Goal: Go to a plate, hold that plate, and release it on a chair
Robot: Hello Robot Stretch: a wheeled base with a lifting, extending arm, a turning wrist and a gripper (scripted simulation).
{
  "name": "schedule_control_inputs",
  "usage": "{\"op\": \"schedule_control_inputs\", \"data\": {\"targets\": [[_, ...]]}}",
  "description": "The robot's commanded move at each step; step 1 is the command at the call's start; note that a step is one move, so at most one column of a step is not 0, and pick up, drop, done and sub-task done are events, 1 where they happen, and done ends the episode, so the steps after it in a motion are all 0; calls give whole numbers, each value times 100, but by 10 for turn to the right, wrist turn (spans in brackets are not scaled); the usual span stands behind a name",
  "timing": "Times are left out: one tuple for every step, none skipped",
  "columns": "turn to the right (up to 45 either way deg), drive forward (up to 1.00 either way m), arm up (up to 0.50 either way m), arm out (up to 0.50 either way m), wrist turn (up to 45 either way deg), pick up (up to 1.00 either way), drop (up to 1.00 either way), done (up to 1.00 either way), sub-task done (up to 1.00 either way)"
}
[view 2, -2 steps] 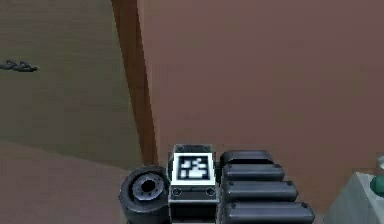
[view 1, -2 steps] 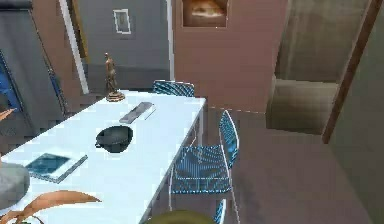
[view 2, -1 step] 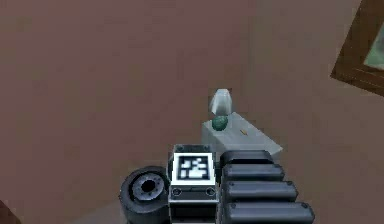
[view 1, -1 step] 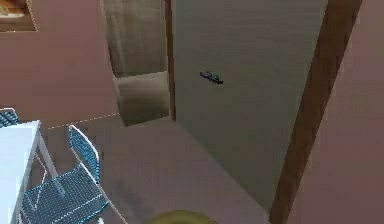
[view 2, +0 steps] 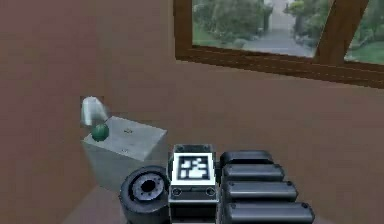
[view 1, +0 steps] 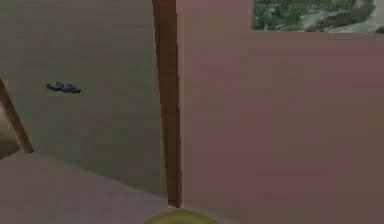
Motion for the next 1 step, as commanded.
{"op": "schedule_control_inputs", "data": {"targets": [[-450, 0, 0, 0, 0, 0, 0, 0, 0]]}}
